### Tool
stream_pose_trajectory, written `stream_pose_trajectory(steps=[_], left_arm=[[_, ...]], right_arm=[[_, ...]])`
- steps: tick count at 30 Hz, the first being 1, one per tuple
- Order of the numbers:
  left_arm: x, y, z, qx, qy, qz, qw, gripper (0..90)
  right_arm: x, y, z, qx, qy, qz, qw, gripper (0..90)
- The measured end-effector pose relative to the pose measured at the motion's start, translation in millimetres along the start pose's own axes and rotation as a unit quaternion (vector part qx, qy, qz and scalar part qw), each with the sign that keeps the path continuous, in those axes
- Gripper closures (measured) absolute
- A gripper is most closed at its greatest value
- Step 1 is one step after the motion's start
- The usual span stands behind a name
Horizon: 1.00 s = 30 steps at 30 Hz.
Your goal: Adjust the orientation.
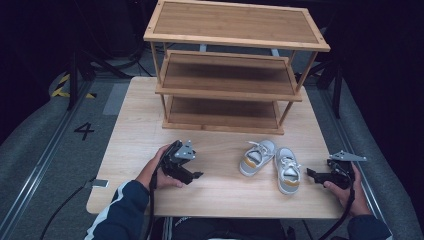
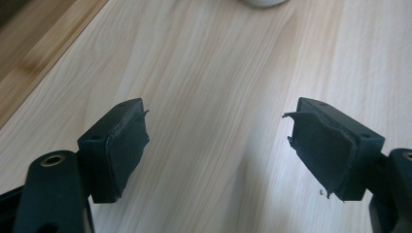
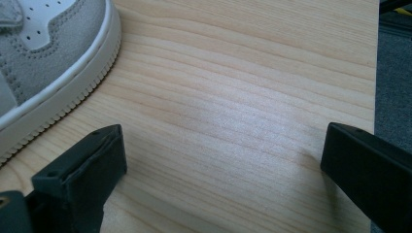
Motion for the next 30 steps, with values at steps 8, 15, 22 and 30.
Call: stream_pose_trajectory(steps=[8,15,22,30], left_arm=[[-28.9,-11.4,20.0,0.024,-0.003,0.028,0.9993,22.2],[-46.9,-18.7,32.1,0.046,-0.009,0.043,0.9980,22.1],[-61.2,-27.0,41.2,0.064,-0.014,0.060,0.9961,22.0],[-72.5,-36.7,53.1,0.078,-0.018,0.071,0.9942,22.0]], right_arm=[[0.0,0.0,0.0,0.000,0.000,0.000,1.0000,2.8],[0.1,-0.3,0.1,0.000,-0.001,-0.002,1.0000,2.8],[0.2,-0.4,0.0,0.000,-0.001,-0.003,1.0000,2.8],[0.8,0.0,-0.8,0.000,0.000,-0.001,1.0000,2.8]])
Point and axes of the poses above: each handheld gripper's, and its own axes: z roughly forward along the jaws, x roughly out of its underside, y roughly to its left, the point moved 8 cm from there along z, roughly forward along the jaws, and after that the axes turned 5 degrees about -z, right-handed, at the moved point
